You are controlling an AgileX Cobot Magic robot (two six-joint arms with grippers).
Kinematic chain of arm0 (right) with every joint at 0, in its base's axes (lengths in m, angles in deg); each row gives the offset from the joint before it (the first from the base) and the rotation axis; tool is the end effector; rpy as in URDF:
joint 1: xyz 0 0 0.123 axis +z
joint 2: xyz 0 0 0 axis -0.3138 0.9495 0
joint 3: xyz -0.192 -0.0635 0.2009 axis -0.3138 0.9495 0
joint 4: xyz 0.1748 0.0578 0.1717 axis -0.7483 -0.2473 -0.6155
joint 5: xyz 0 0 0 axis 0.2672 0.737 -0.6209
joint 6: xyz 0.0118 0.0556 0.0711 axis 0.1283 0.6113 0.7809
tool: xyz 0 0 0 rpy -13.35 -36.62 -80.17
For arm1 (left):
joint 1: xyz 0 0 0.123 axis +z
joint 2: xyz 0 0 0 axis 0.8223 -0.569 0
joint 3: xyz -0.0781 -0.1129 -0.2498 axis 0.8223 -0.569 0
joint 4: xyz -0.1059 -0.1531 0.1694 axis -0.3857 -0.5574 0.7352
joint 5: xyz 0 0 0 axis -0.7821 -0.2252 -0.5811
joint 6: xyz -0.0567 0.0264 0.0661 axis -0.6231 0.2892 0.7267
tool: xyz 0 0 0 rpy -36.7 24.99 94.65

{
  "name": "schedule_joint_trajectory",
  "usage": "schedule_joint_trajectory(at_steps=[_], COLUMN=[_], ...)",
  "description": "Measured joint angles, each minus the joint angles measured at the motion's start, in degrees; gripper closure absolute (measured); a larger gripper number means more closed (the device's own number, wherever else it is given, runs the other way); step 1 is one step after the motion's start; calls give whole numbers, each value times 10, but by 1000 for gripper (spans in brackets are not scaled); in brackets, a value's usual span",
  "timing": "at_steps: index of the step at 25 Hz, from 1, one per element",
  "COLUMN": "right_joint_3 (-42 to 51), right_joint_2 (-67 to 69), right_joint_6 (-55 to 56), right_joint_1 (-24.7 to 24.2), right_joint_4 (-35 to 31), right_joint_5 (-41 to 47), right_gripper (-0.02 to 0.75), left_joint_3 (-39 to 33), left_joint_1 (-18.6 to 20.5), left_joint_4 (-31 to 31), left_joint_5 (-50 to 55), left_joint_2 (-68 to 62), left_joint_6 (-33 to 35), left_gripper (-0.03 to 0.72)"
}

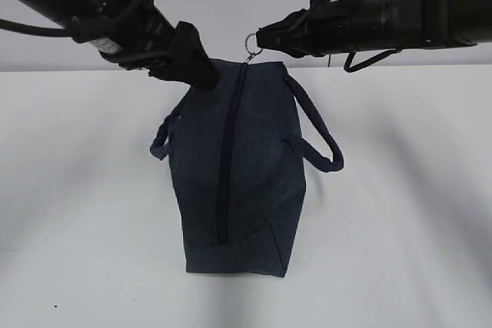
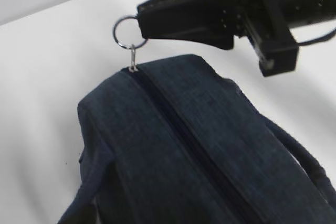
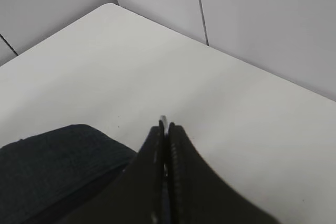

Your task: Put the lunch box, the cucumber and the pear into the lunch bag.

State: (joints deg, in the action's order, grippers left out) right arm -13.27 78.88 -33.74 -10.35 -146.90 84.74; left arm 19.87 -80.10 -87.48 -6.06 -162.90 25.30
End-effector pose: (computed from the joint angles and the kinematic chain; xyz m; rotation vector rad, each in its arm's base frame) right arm 0.4407 0.1221 0.2364 -0.6557 1.8313 0.7572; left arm 0.3137 -0.1794 0.3107 0.8934 2.3267 -0.5423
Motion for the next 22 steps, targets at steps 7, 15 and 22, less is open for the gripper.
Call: schedule_joint_trajectory(at_steps=[7,15,22], right_joint_3=[0,0,0], right_joint_2=[0,0,0], right_joint_6=[2,14,17], right_joint_1=[0,0,0], right_joint_4=[1,1,6], right_joint_5=[1,1,5], right_gripper=[732,732,732], left_joint_3=[51,109,110], left_joint_1=[0,0,0], left_joint_4=[9,85,87], left_joint_5=[-21,9,18], left_joint_2=[-62,-126,-127], left_joint_6=[-65,-173,-177], left_gripper=[159,293,663])
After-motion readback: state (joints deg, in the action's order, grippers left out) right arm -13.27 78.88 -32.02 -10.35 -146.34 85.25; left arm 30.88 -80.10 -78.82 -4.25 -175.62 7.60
